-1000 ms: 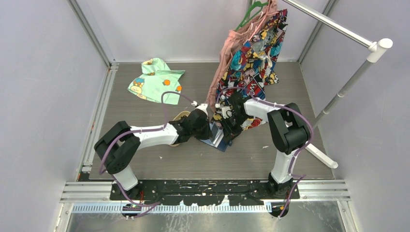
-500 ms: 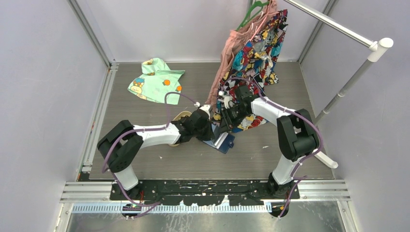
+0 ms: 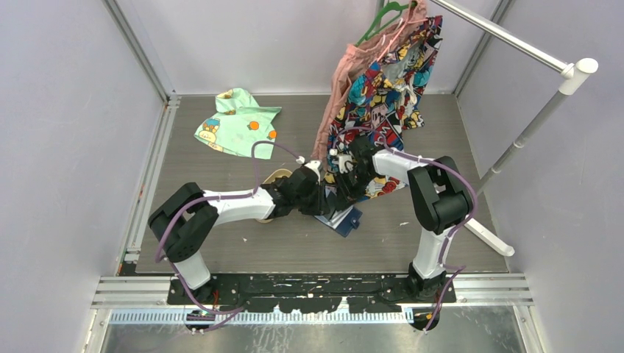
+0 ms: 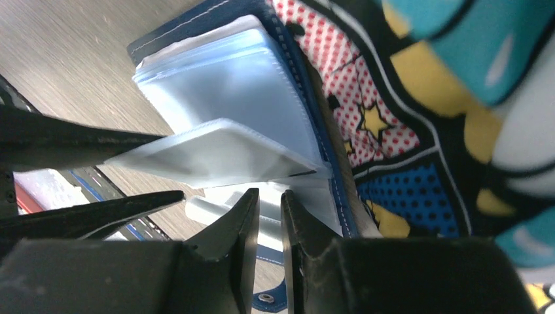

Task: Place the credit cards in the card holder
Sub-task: Insert the credit card into the card holder.

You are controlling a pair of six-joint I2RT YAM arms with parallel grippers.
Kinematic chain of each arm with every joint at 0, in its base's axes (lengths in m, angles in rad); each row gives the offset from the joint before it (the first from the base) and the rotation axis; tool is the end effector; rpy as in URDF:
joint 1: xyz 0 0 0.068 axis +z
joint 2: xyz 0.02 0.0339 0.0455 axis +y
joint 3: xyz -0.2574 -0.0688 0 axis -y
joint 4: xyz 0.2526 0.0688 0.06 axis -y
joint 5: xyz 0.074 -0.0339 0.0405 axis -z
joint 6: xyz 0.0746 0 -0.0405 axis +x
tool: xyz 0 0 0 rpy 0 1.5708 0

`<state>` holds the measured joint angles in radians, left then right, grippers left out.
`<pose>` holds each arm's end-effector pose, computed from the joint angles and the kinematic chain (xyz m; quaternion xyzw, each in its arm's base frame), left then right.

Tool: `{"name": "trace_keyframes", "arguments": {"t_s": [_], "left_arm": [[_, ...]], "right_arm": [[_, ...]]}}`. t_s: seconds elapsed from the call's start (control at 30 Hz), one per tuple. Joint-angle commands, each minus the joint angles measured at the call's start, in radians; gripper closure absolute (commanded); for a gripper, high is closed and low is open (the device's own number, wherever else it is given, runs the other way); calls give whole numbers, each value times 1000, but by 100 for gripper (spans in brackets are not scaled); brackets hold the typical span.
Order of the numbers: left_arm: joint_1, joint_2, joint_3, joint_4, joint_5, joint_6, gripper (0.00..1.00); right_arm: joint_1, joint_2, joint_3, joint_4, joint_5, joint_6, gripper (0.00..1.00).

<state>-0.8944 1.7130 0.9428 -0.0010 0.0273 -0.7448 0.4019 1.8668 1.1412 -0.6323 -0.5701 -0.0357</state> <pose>0.2401 -0.3024 0.1319 0.0741 0.9181 -0.2930 0.2564 0.3089 0.1750 0.1033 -0.2363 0.9250 0.2935 0.0493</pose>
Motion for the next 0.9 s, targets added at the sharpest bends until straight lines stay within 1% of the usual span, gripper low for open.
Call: {"name": "trace_keyframes", "arguments": {"t_s": [0.0, 0.03, 0.07, 0.23, 0.33, 0.43, 0.53, 0.6, 0.7, 0.77, 0.87], "left_arm": [[-3, -7, 36, 41, 54, 5, 67], [-3, -6, 37, 50, 69, 5, 64], [-3, -3, 39, 58, 83, 5, 63], [-4, 20, 45, 121, 160, -3, 62], [-6, 41, 56, 138, 196, -5, 65], [-12, 53, 79, 105, 190, 15, 72], [-39, 60, 131, -9, 108, 85, 83], [-71, 59, 170, -93, 17, 146, 88], [-116, 65, 237, -237, -156, 213, 98], [-144, 72, 264, -304, -246, 250, 100], [-185, 90, 311, -408, -399, 289, 100]], "right_arm": [[1, -87, -22, -71, 45, -71, 75], [-2, -89, -24, -77, 48, -76, 75], [-9, -88, -26, -84, 46, -80, 75], [-41, -83, -22, -122, 10, -104, 75], [-48, -81, -20, -138, -3, -116, 75], [-58, -79, -17, -138, -8, -116, 74], [-62, -68, -11, -131, -5, -101, 73], [-66, -59, 1, -130, -9, -96, 73], [-80, -70, 15, -121, -36, -98, 72], [-102, -87, 17, -115, -79, -103, 72], [-154, -116, 9, -113, -152, -119, 71]]}}
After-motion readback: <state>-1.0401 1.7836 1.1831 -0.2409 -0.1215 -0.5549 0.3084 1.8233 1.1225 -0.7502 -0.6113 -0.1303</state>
